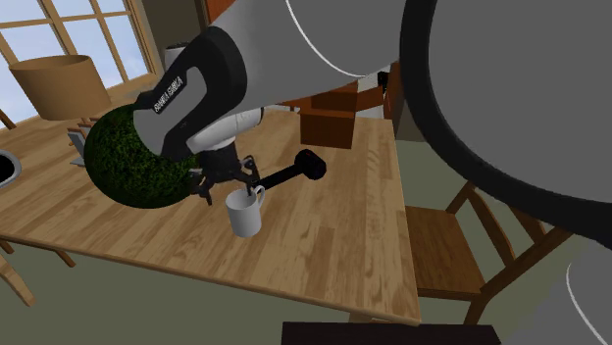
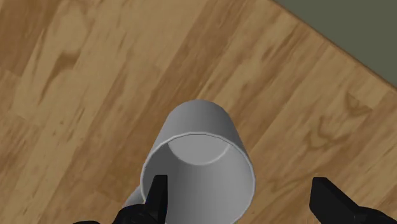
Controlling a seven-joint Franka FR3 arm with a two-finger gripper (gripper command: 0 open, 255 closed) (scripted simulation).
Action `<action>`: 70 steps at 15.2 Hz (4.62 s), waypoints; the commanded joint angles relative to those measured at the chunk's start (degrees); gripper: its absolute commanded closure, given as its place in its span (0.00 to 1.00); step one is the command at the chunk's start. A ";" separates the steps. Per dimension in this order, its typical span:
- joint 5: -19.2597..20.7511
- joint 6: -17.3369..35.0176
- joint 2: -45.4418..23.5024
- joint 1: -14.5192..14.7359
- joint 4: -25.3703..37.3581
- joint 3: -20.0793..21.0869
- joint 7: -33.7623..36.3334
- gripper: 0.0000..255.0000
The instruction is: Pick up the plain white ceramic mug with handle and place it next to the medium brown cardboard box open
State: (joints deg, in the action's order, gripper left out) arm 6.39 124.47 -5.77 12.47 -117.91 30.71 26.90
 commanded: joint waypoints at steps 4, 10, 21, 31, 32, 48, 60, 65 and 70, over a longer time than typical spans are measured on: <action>2.94 2.70 -3.98 1.08 0.82 -0.03 2.49 0.00; 4.66 5.68 -6.17 1.42 -0.36 -0.52 3.64 0.00; 4.65 5.68 -6.16 1.42 -0.36 -0.52 3.63 1.00; 2.88 2.35 -3.96 1.01 1.15 -0.04 2.33 1.00; 2.55 1.68 -3.55 0.94 1.50 0.03 2.09 1.00; -1.15 -9.60 1.37 0.32 8.73 0.54 -0.77 1.00; -2.23 -18.51 2.83 0.23 16.44 0.61 -1.79 1.00; -2.29 -22.36 2.83 0.29 20.30 0.66 -1.96 1.00; -2.12 -26.32 2.43 0.44 24.59 0.76 -1.98 1.00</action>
State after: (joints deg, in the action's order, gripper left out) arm 4.14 99.14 -3.10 12.87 -94.49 31.45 24.90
